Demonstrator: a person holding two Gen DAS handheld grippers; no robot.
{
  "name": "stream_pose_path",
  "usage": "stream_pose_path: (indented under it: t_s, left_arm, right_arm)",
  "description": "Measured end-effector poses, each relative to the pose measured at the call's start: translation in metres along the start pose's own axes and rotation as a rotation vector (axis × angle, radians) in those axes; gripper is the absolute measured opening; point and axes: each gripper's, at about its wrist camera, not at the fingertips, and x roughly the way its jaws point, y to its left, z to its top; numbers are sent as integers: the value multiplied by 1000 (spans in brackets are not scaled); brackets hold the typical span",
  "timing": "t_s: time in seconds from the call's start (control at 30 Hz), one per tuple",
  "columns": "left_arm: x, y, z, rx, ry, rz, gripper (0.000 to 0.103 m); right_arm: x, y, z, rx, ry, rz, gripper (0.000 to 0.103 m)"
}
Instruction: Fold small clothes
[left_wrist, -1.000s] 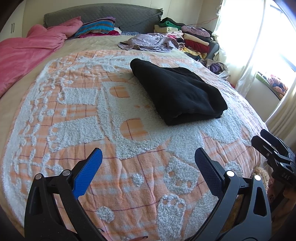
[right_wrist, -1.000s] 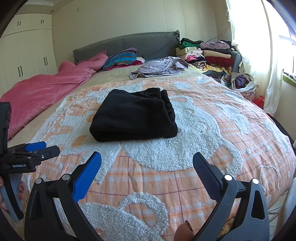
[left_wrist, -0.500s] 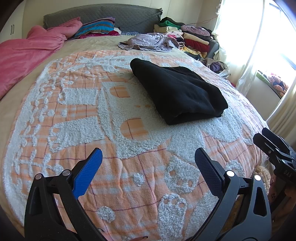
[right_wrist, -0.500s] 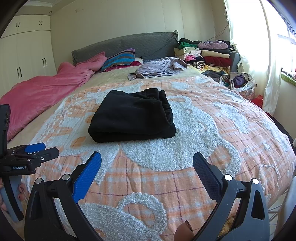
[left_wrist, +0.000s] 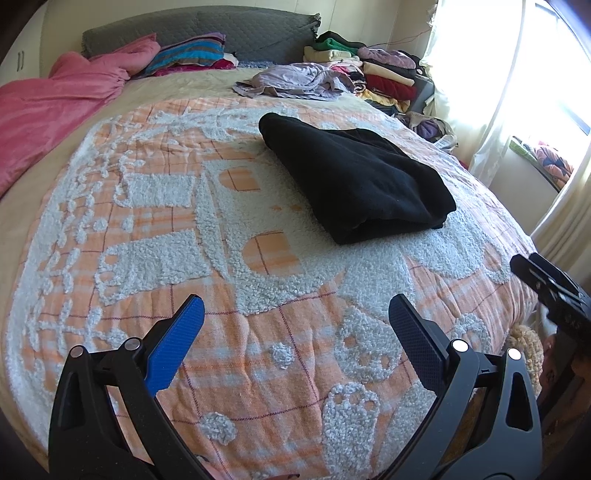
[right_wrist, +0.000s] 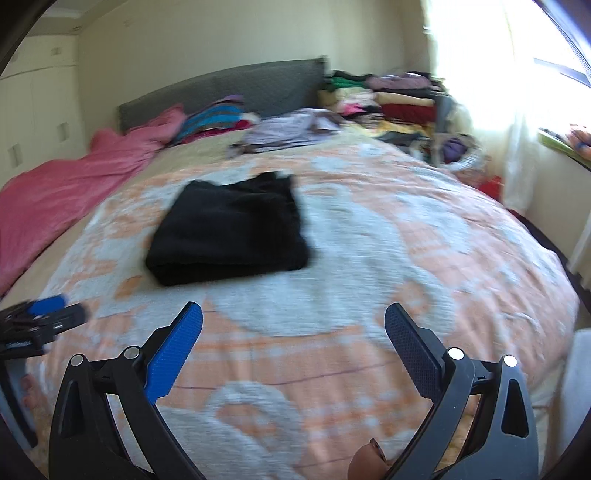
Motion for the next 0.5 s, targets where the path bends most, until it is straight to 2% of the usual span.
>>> stream_pose_path:
  t_s: [0.1,0.2,0.27,0.33,0.5]
  left_arm:
    - [1,17,3,-55,28,8,94]
    - [-8,55,14,-121,14,95,94]
    - [-20,91,25,-167,-3,166,94]
    - [-36,147,39,-244,-28,279,94]
    - [-67,301,60,-441,-39,566,94]
  right_arm:
    - [-3,-51,-2,118,1,-142,98]
    - [-13,-114,-8,238,-9,-279,98]
    - [-23,-173,-17,315,-15,-431,98]
    - [-35,-238,-29,399,11,-608,98]
    - [-62,-388,-71,642,95,-890,98]
